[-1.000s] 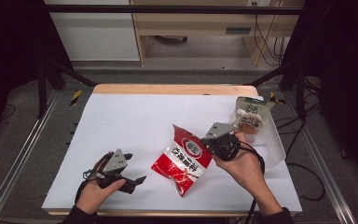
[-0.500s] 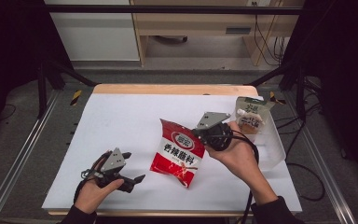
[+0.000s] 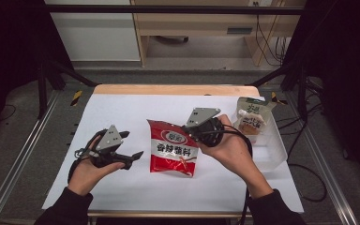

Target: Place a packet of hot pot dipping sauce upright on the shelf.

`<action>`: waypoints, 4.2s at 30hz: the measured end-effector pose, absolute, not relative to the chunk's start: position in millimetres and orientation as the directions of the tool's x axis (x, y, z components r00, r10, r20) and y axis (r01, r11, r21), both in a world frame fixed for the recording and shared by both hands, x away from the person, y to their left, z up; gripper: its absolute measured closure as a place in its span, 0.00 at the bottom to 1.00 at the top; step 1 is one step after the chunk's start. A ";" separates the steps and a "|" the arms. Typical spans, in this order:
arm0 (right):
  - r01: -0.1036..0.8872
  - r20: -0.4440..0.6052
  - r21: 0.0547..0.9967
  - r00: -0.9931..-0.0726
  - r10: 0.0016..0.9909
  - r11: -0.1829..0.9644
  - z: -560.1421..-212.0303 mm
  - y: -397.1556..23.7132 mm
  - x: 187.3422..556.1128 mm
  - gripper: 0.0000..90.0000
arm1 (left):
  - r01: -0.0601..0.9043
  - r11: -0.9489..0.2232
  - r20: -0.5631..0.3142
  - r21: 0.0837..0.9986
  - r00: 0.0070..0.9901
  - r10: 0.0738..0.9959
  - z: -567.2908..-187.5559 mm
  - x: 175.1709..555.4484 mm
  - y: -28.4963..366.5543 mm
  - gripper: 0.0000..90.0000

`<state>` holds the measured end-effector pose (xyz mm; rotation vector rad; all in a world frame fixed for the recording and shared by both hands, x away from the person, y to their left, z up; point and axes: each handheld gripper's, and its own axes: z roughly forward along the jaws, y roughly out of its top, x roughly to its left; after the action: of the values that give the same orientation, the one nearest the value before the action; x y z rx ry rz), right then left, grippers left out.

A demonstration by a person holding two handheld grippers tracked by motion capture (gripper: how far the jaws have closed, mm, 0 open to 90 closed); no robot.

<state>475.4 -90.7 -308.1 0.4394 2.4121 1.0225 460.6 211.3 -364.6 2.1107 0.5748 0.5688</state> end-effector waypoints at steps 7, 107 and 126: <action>0.076 -0.312 0.733 -0.845 0.434 0.676 -301.2 -85.2 475.0 1.00 | 0.178 -0.515 0.181 0.839 0.800 0.572 -349.7 480.4 201.6 0.24; 0.101 -0.350 0.483 -0.888 0.298 0.870 -232.5 -123.6 489.0 0.99 | 0.301 -0.394 0.008 0.868 0.786 0.619 -406.5 451.3 236.7 0.07; 0.161 -0.371 0.536 -0.837 0.403 0.829 -211.3 -183.5 484.6 0.99 | 0.352 -0.420 0.029 0.836 0.738 0.675 -439.5 448.1 250.5 0.06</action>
<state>484.6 -183.5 -211.3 0.4164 2.5296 0.6834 448.1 250.5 -439.5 2.0438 0.7752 0.4574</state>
